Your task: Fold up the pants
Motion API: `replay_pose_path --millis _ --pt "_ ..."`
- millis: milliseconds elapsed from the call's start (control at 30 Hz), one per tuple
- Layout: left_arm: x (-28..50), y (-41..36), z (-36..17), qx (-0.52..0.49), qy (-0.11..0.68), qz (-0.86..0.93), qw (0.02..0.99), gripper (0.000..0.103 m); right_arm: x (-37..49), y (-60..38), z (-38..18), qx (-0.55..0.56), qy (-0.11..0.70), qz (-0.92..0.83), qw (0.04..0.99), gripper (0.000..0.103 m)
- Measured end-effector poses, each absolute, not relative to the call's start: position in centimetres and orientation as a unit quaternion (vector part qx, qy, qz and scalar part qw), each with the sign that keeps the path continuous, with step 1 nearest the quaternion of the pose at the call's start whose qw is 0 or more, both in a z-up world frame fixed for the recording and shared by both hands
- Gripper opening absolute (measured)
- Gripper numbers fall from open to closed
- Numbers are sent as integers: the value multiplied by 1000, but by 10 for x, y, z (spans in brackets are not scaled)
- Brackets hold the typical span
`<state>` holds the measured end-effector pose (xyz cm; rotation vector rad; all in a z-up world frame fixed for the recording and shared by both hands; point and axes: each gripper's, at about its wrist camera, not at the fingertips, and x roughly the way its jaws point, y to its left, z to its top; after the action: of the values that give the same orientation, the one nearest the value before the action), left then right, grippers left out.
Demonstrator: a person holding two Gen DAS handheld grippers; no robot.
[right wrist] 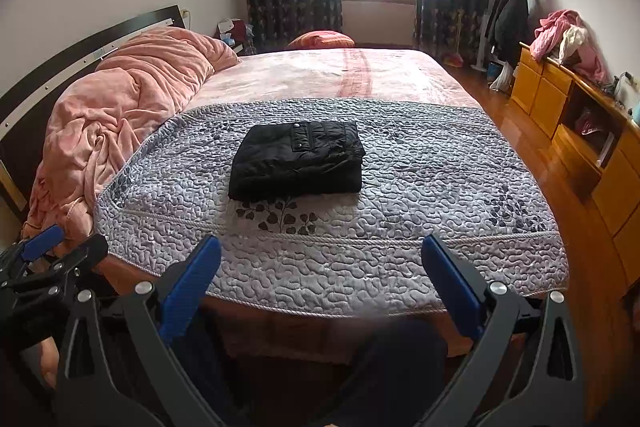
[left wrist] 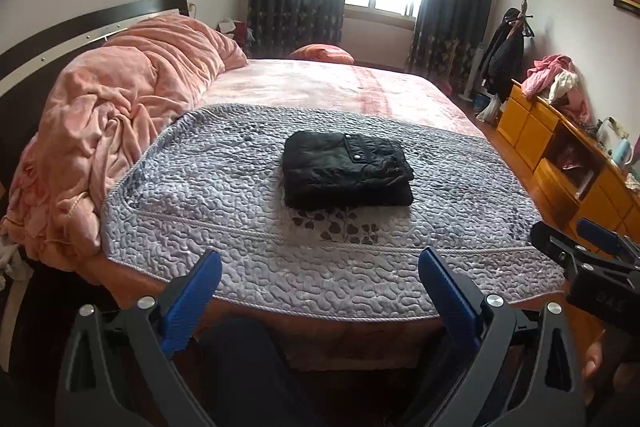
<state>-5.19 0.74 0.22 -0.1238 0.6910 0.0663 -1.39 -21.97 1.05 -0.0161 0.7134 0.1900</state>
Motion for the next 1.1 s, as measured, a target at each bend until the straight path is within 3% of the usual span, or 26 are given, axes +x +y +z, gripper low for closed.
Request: replay_pose_path --millis 1100 --pt "-51 9 4 -60 339 45 938 99 -8 -220 5 -3 353 92 931 100"
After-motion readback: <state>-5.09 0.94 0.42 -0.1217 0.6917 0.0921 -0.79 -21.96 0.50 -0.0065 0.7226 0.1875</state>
